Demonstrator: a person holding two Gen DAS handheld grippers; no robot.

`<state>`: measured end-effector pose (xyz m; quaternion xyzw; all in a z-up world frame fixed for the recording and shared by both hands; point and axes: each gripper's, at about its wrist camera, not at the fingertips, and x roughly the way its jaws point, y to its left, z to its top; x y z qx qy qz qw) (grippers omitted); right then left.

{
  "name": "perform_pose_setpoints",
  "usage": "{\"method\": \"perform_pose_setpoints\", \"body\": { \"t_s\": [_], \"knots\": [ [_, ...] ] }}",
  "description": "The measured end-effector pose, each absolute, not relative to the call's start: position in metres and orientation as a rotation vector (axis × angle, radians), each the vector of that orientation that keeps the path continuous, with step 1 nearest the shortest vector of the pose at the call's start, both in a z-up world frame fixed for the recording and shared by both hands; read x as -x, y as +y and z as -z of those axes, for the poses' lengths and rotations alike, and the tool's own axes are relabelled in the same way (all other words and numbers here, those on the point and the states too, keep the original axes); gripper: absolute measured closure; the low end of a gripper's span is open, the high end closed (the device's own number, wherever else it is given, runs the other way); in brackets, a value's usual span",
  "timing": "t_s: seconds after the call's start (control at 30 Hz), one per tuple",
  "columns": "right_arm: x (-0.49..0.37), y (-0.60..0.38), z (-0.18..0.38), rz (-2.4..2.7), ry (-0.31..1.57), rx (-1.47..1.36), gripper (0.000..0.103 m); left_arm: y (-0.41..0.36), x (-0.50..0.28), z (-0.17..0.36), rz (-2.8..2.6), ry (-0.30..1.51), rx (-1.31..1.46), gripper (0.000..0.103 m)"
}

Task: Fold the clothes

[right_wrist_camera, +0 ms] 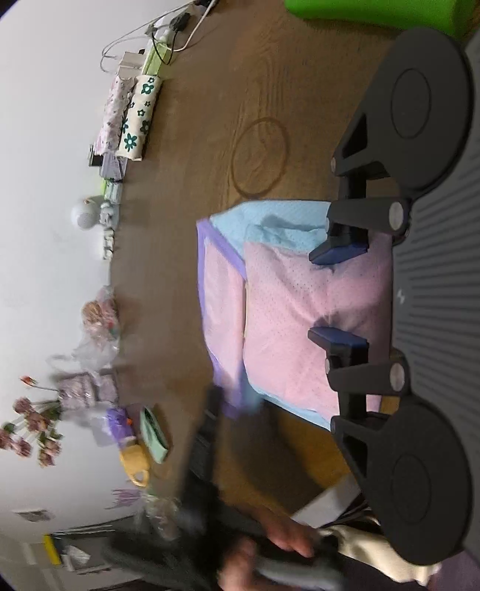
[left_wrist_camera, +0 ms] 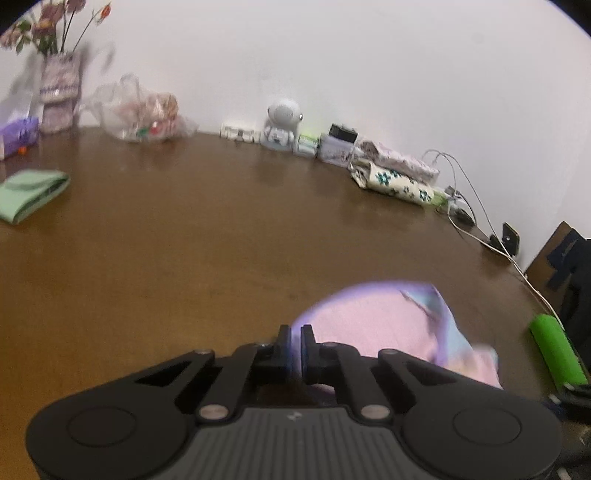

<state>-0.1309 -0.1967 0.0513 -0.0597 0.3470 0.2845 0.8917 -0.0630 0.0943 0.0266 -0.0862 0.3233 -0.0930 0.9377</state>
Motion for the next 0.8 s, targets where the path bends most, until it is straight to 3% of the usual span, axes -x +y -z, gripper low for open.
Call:
{"method": "perform_pose_setpoints", "body": {
  "t_s": [0.1,0.2,0.27,0.3,0.43,0.53,0.6,0.63,0.67,0.8],
  "knots": [
    [0.114,-0.204,-0.066,-0.596,0.674,0.081,0.055,0.093,0.048,-0.028,0.177,0.652,0.158,0.098],
    [0.094,-0.212,-0.08,-0.599,0.62,0.028,0.052,0.091,0.038,-0.026,0.156,0.703,0.132,0.085],
    [0.065,-0.208,-0.081,-0.557,0.619,0.027,0.052,0.097,0.041,-0.024,0.179,0.75,0.151,0.06],
    [0.049,-0.203,-0.078,-0.541,0.631,0.035,0.052,0.1,0.042,-0.023,0.191,0.771,0.159,0.055],
    [-0.002,-0.184,-0.061,-0.522,0.699,0.056,0.054,0.105,0.057,-0.021,0.21,0.778,0.137,0.054],
    [-0.014,-0.181,-0.049,-0.527,0.716,0.029,0.061,0.101,0.059,-0.021,0.226,0.779,0.108,0.057],
    [-0.017,-0.182,-0.042,-0.527,0.737,0.006,0.087,0.096,0.057,-0.02,0.249,0.781,0.095,0.073],
    [-0.016,-0.183,-0.039,-0.511,0.738,0.016,0.09,0.093,0.054,-0.019,0.263,0.781,0.092,0.089],
    [-0.015,-0.186,-0.039,-0.492,0.73,0.014,0.091,0.091,0.049,-0.019,0.264,0.777,0.096,0.095],
    [-0.006,-0.209,-0.043,-0.417,0.691,-0.037,0.097,0.084,0.027,-0.018,0.264,0.757,0.11,0.1]
  ]
}}
